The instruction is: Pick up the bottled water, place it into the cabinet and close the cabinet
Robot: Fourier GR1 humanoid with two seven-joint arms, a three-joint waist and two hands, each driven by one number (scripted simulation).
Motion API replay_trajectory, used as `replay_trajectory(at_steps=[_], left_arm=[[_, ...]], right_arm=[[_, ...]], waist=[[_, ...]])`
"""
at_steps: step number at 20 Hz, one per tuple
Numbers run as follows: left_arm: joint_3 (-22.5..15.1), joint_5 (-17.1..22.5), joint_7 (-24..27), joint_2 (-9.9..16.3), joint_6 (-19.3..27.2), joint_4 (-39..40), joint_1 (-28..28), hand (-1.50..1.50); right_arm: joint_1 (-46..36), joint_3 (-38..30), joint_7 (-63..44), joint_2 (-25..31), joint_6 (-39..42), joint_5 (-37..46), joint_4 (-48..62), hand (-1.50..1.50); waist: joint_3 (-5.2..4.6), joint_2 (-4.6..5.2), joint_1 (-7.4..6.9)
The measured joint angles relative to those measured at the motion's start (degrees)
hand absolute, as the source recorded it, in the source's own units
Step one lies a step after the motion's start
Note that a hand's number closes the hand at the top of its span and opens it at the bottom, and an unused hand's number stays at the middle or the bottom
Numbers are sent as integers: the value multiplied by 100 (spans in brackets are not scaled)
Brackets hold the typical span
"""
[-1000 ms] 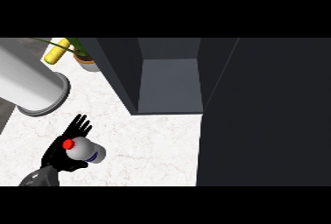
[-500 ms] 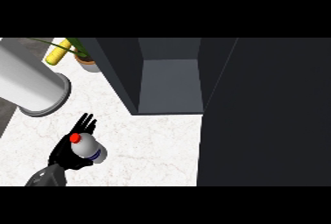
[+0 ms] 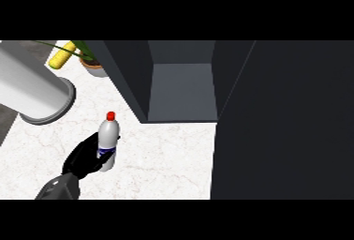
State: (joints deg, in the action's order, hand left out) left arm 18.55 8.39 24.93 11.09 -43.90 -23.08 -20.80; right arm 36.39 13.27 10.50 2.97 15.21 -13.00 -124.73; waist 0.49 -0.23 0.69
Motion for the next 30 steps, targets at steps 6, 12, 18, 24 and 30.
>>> replay_trajectory(at_steps=[6,12,18,24,30], left_arm=[[-95,33,35,-122,-32,-99,46,150],[-166,66,223,-253,218,-307,142,150],[169,319,801,-344,957,-491,301,150],[369,717,800,-342,1066,-608,292,150],[242,1088,319,-528,1022,-1322,542,150]], right_arm=[[-77,55,34,-40,-65,109,85,-150],[-177,72,-2,-35,-119,117,138,-150],[-44,111,20,-11,-131,120,53,-150],[-48,31,23,69,-103,16,22,-150],[27,130,200,89,-71,97,157,-150]], waist=[[-7,5,-10],[-30,12,-16],[-46,18,-17],[-49,20,-29],[-46,8,-57]])
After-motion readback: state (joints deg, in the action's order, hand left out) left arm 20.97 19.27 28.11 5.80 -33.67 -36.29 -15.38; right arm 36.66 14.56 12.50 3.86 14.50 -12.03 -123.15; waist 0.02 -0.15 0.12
